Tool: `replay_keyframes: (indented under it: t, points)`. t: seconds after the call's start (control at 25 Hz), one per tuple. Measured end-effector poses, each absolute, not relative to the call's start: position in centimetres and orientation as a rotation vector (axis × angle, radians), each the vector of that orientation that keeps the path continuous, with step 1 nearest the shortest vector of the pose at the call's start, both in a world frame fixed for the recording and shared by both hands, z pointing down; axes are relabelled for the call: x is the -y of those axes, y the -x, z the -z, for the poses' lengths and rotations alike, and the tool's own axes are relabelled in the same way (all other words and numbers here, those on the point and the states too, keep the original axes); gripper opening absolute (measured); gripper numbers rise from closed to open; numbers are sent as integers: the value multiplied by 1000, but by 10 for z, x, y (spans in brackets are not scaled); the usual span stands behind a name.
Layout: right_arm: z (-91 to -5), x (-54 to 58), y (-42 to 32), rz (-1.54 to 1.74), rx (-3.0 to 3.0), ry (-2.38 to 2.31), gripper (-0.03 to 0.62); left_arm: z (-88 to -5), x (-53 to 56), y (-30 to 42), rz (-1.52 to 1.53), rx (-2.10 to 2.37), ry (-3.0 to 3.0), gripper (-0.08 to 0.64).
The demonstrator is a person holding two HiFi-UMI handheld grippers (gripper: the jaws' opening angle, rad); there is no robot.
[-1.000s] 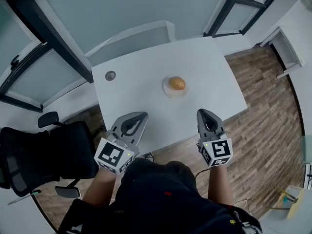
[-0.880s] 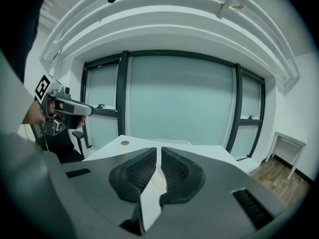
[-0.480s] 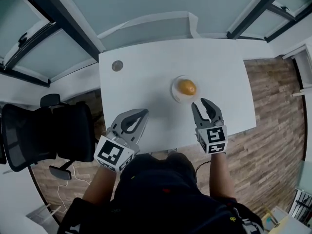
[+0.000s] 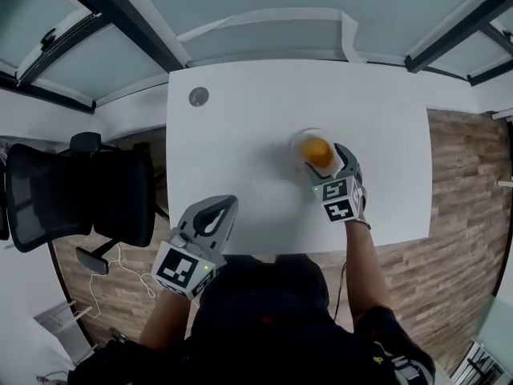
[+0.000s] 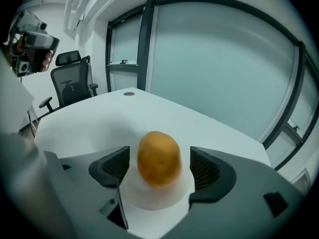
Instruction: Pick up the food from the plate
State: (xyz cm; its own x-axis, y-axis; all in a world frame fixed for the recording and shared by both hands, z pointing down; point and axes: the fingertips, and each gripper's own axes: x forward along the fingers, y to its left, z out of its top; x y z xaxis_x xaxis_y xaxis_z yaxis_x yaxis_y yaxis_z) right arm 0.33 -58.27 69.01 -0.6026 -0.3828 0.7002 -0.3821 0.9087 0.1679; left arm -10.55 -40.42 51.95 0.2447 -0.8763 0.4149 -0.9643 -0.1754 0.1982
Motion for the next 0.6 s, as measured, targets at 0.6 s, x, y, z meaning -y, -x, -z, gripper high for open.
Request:
replay_keyframes:
  t: [0.6]
  points:
    - [-584, 571, 4, -63, 2466, -755, 362, -473, 377, 135, -223, 1764, -2192, 23]
